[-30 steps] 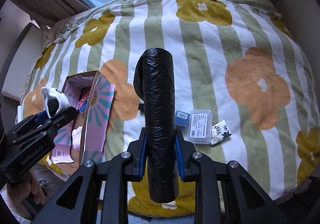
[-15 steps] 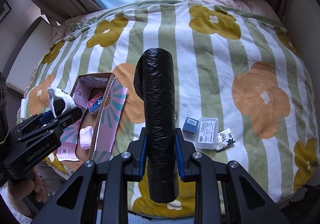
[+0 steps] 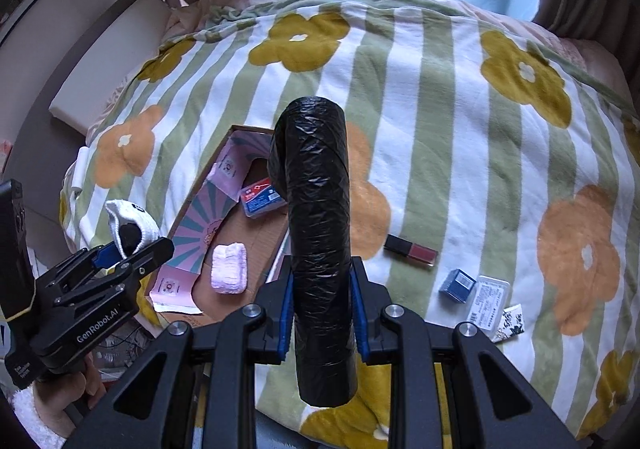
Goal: Organize objects
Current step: 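Carry the sock with the left tool while the right tool carries the black bag toward the box, then release the sock into the box with the left tool while the right tool releases the black bag, then withdraw both tools from the box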
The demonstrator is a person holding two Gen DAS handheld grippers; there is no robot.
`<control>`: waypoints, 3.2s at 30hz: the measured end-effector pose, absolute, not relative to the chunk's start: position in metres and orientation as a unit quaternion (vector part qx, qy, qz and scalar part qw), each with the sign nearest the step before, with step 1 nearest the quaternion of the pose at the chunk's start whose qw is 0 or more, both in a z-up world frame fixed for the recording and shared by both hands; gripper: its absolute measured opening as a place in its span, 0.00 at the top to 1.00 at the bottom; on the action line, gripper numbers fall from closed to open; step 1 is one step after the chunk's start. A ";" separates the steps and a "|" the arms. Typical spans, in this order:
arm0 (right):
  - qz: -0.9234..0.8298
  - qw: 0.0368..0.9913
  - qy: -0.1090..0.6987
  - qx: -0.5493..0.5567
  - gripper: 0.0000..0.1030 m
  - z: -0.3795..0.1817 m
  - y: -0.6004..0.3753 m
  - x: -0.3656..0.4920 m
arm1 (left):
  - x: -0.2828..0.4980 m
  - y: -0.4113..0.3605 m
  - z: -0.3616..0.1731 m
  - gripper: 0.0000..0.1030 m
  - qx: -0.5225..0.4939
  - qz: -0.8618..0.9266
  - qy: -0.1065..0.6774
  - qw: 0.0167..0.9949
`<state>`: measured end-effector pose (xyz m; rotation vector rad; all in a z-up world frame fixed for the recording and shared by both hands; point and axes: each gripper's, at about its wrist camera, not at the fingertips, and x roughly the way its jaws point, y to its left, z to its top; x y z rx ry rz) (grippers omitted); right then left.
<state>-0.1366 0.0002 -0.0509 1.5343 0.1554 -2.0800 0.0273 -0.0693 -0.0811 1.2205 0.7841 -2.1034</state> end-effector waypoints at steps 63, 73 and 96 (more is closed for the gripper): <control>-0.652 0.411 0.121 0.625 0.01 -0.194 -0.159 -0.177 | 0.053 -0.065 -0.223 0.00 0.513 -0.711 0.329 0.350; -0.676 0.402 0.128 0.604 0.01 -0.149 -0.141 -0.167 | 0.066 -0.074 -0.192 0.00 0.493 -0.725 0.327 0.352; -0.808 0.222 0.092 0.538 0.01 -0.050 0.034 -0.133 | 0.026 -0.052 -0.080 0.00 0.463 -0.804 0.241 0.285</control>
